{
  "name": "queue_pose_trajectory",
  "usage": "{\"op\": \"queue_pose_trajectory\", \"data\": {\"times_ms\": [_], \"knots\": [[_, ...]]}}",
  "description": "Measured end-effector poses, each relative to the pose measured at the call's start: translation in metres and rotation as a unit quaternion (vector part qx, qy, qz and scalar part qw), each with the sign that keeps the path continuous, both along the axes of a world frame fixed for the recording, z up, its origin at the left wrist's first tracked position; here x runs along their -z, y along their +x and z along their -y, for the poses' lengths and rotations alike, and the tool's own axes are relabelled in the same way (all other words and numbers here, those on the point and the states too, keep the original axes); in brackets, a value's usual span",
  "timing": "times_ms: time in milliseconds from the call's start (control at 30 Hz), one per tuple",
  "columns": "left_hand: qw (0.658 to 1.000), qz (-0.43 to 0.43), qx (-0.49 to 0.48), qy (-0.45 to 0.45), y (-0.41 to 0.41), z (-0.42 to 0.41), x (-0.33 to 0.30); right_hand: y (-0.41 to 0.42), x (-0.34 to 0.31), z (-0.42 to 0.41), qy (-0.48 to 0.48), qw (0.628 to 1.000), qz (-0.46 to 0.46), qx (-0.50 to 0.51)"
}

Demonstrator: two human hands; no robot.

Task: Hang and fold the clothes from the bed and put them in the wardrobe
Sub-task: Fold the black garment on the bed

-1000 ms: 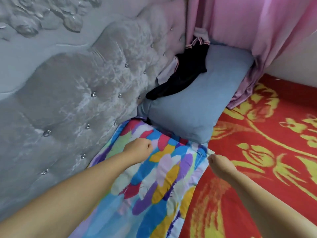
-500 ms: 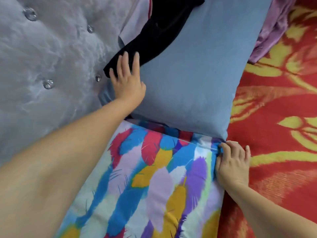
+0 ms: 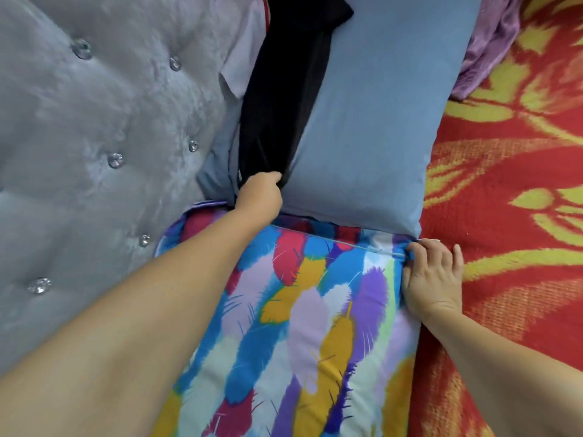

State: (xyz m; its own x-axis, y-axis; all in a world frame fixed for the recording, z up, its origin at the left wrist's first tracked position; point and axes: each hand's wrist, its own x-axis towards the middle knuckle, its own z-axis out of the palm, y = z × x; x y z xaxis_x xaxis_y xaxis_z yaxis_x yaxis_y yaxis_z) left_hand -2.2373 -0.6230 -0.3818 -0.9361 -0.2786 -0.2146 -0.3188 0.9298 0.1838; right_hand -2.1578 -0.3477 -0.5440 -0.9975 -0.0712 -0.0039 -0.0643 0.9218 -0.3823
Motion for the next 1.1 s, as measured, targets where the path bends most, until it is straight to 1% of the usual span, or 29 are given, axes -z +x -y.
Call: {"op": "queue_pose_trajectory", "data": {"times_ms": [67,167,233,267,333,433,467,500,600,633,667,733,767,800,867,900,933,1033,1100], "knots": [[0.999,0.014,0.046,0.009,0.021,-0.011,-0.01,0.0,-0.006,0.002,0.001,1.0,0.031,-0.001],[0.993,-0.037,0.11,0.017,0.047,-0.031,-0.043,-0.003,-0.032,0.008,-0.004,0.993,0.117,0.009],[0.988,-0.064,0.133,0.034,0.066,-0.043,-0.072,0.001,-0.062,0.014,-0.044,0.986,0.163,0.016],[0.986,-0.06,0.15,0.037,0.076,-0.049,-0.086,0.006,-0.079,0.018,-0.072,0.984,0.161,0.001],[0.98,-0.05,0.192,0.033,0.099,-0.064,-0.118,0.015,-0.122,0.029,-0.122,0.983,0.12,-0.071],[0.969,-0.066,0.237,0.034,0.139,-0.086,-0.17,0.032,-0.202,0.047,-0.216,0.959,0.076,-0.164],[0.965,-0.074,0.249,0.042,0.154,-0.093,-0.189,0.039,-0.228,0.051,-0.233,0.953,0.059,-0.184],[0.96,-0.082,0.26,0.055,0.172,-0.101,-0.209,0.048,-0.254,0.052,-0.232,0.951,0.048,-0.198],[0.948,-0.103,0.287,0.095,0.237,-0.128,-0.269,0.085,-0.325,0.04,-0.176,0.957,0.043,-0.226],[0.944,-0.114,0.285,0.118,0.259,-0.134,-0.286,0.1,-0.347,0.034,-0.198,0.953,0.038,-0.224],[0.941,-0.126,0.271,0.156,0.281,-0.139,-0.301,0.116,-0.37,0.027,-0.256,0.942,0.046,-0.211],[0.926,-0.148,0.217,0.272,0.318,-0.141,-0.328,0.153,-0.415,0.012,-0.392,0.9,0.075,-0.173],[0.913,-0.157,0.19,0.326,0.333,-0.14,-0.341,0.171,-0.435,0.004,-0.435,0.883,0.077,-0.162],[0.901,-0.167,0.164,0.365,0.344,-0.139,-0.35,0.187,-0.454,-0.003,-0.466,0.868,0.083,-0.149],[0.884,-0.187,0.132,0.408,0.36,-0.14,-0.362,0.218,-0.49,-0.019,-0.508,0.848,0.109,-0.107],[0.879,-0.178,0.125,0.424,0.367,-0.143,-0.364,0.232,-0.505,-0.027,-0.526,0.837,0.118,-0.09],[0.875,-0.151,0.134,0.439,0.376,-0.148,-0.363,0.246,-0.521,-0.036,-0.543,0.829,0.114,-0.075],[0.857,0.0,0.199,0.476,0.405,-0.17,-0.346,0.28,-0.569,-0.068,-0.582,0.808,0.085,-0.04],[0.83,0.061,0.204,0.516,0.419,-0.188,-0.336,0.293,-0.6,-0.087,-0.606,0.791,0.074,-0.034]]}}
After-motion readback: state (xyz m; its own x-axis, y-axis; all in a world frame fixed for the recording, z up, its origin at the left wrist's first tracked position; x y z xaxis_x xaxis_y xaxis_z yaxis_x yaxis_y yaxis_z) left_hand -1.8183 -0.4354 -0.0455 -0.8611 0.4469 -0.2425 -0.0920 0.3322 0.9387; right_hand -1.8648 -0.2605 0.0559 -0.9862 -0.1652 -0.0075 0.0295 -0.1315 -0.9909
